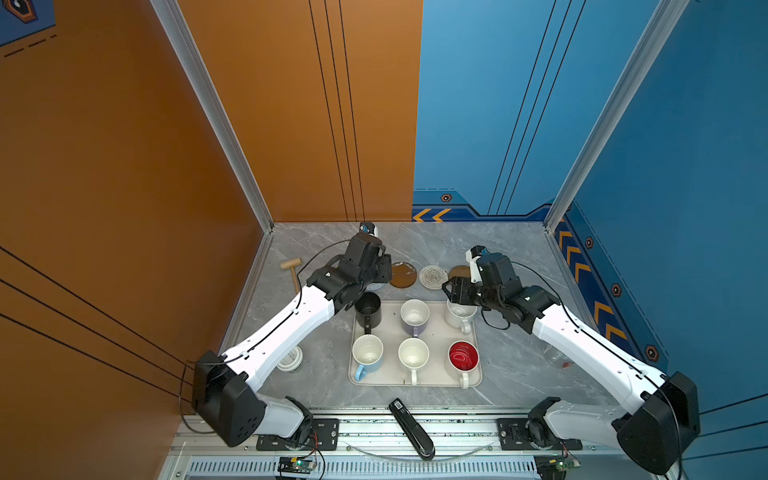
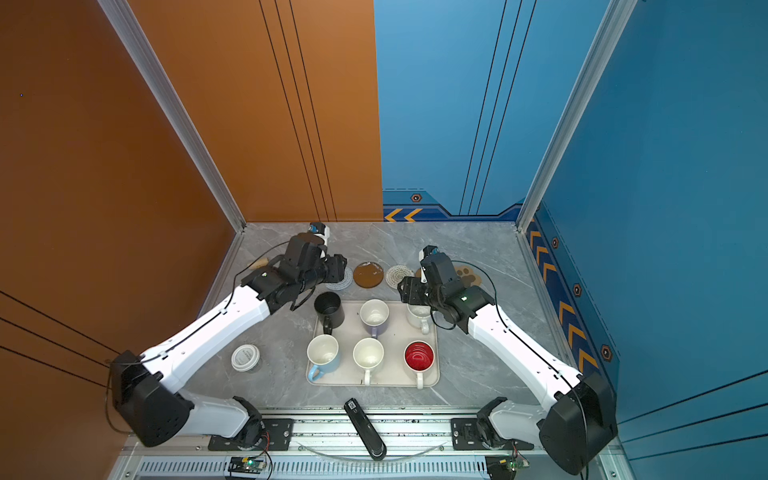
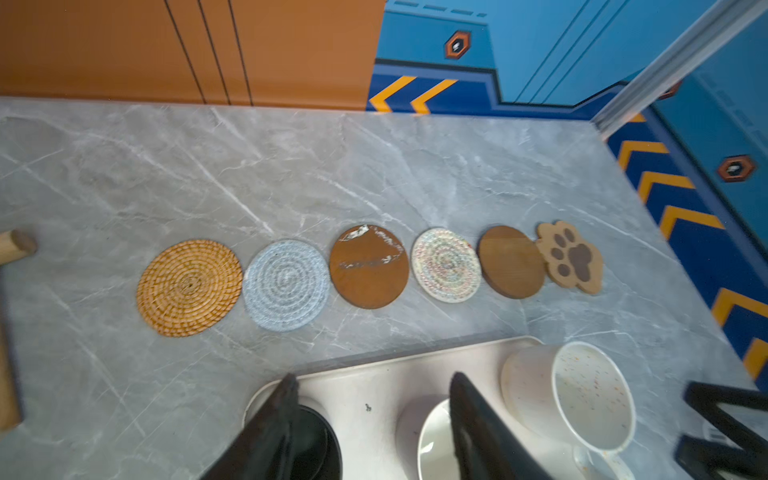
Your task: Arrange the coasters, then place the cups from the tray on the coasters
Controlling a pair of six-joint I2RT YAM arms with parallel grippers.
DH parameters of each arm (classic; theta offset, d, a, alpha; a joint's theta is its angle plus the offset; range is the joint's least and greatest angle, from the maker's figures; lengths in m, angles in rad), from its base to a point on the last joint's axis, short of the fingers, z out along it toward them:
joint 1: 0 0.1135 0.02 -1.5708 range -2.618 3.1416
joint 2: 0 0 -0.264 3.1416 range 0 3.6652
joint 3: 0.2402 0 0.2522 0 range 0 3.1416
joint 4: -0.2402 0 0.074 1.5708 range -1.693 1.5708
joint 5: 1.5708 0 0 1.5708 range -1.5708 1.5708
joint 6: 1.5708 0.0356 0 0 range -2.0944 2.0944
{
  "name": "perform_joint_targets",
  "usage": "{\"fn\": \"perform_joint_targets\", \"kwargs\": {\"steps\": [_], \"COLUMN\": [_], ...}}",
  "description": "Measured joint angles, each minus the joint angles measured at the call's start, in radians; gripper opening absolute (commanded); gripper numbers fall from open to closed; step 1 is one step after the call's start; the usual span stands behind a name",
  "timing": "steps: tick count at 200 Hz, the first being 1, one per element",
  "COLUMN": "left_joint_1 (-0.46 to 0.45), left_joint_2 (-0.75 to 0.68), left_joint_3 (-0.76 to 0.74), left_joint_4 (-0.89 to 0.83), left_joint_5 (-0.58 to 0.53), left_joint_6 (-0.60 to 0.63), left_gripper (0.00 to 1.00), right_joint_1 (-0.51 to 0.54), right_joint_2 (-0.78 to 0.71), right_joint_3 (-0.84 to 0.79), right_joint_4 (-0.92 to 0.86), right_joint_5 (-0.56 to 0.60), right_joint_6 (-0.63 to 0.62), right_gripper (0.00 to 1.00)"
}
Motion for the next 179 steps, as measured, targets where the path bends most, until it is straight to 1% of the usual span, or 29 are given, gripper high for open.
{"fn": "perform_joint_targets", "kwargs": {"steps": [24, 50, 76, 102, 132, 165, 179], "left_joint_1": [-0.019, -0.030, -0.046, -0.051, -0.052, -0.053, -0.053], "left_joint_2": [-0.148, -0.270, -0.341, -0.378, -0.385, -0.385, -0.381], "left_joint_3": [-0.143, -0.243, -0.301, -0.345, -0.383, -0.410, -0.412], "left_joint_4": [0.103, 0.172, 0.208, 0.224, 0.238, 0.256, 0.261], "left_joint_5": [0.027, 0.053, 0.072, 0.076, 0.078, 0.078, 0.079], "left_joint_6": [0.020, 0.038, 0.059, 0.072, 0.079, 0.079, 0.079], "left_gripper": [0.79, 0.81, 0.84, 0.85, 0.85, 0.85, 0.85], "right_joint_1": [0.041, 0.079, 0.094, 0.108, 0.121, 0.121, 0.121], "right_joint_2": [0.000, -0.010, -0.043, -0.083, -0.087, -0.087, -0.083], "right_joint_3": [-0.004, -0.004, -0.004, -0.001, 0.006, 0.006, 0.006], "right_joint_4": [-0.035, -0.098, -0.178, -0.267, -0.378, -0.441, -0.450], "right_joint_5": [0.039, 0.108, 0.171, 0.243, 0.311, 0.327, 0.333], "right_joint_6": [0.000, 0.003, 0.016, 0.031, 0.048, 0.065, 0.075], "right_gripper": [0.73, 0.73, 0.73, 0.74, 0.75, 0.75, 0.73]}}
